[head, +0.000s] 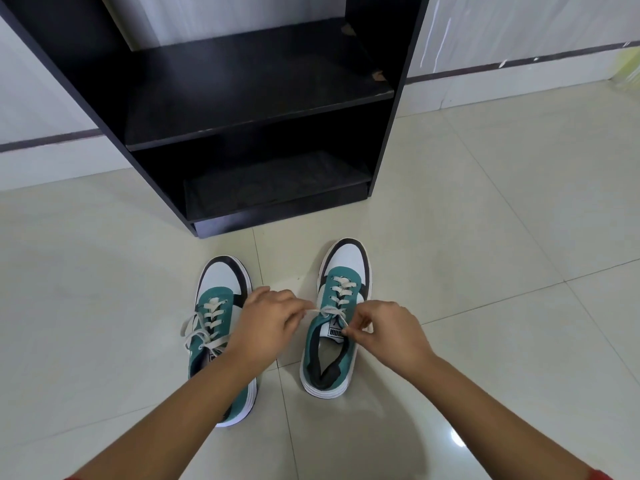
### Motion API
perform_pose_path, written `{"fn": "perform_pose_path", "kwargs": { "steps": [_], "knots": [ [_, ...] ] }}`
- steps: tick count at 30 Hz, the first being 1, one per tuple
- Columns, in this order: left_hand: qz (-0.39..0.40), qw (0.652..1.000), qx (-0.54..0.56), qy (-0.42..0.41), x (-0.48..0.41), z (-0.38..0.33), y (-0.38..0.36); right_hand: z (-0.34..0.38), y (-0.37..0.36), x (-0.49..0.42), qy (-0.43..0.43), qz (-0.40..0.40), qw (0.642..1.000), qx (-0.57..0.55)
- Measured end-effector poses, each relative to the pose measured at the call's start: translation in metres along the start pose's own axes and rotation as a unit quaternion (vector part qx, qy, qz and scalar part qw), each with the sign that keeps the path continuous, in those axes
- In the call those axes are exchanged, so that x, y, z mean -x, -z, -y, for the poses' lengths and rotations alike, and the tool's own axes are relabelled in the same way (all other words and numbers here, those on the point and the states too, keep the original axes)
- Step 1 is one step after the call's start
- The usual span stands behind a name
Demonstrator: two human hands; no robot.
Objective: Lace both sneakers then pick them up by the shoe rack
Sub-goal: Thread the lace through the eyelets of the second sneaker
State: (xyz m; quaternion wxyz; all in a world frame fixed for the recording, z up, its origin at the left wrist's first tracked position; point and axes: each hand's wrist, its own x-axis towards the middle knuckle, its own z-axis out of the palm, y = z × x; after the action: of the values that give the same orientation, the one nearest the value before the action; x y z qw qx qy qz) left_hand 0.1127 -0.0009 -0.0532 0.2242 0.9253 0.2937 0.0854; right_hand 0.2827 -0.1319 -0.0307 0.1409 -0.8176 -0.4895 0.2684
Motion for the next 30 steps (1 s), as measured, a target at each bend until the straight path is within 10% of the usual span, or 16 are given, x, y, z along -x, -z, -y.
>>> {"fn": "perform_pose_path", "kwargs": {
  "steps": [8, 16, 30],
  "knots": [
    [0.061, 0.993, -0.087, 0.045, 0.009, 0.014, -0.007, -0.027, 0.012, -0.001, -0.061, 0.116, 0.991, 0.039],
    [0.037, 0.999, 0.017, 0.014, 0.000, -0.010, -0.010, -0.006, -0.003, 0.000, 0.061, -0.021, 0.998, 0.012],
    [0.024, 0.981, -0.189, -0.022, -0.002, -0.008, -0.024, -0.018, -0.009, 0.000, -0.038, 0.017, 0.999, -0.020]
  ]
}}
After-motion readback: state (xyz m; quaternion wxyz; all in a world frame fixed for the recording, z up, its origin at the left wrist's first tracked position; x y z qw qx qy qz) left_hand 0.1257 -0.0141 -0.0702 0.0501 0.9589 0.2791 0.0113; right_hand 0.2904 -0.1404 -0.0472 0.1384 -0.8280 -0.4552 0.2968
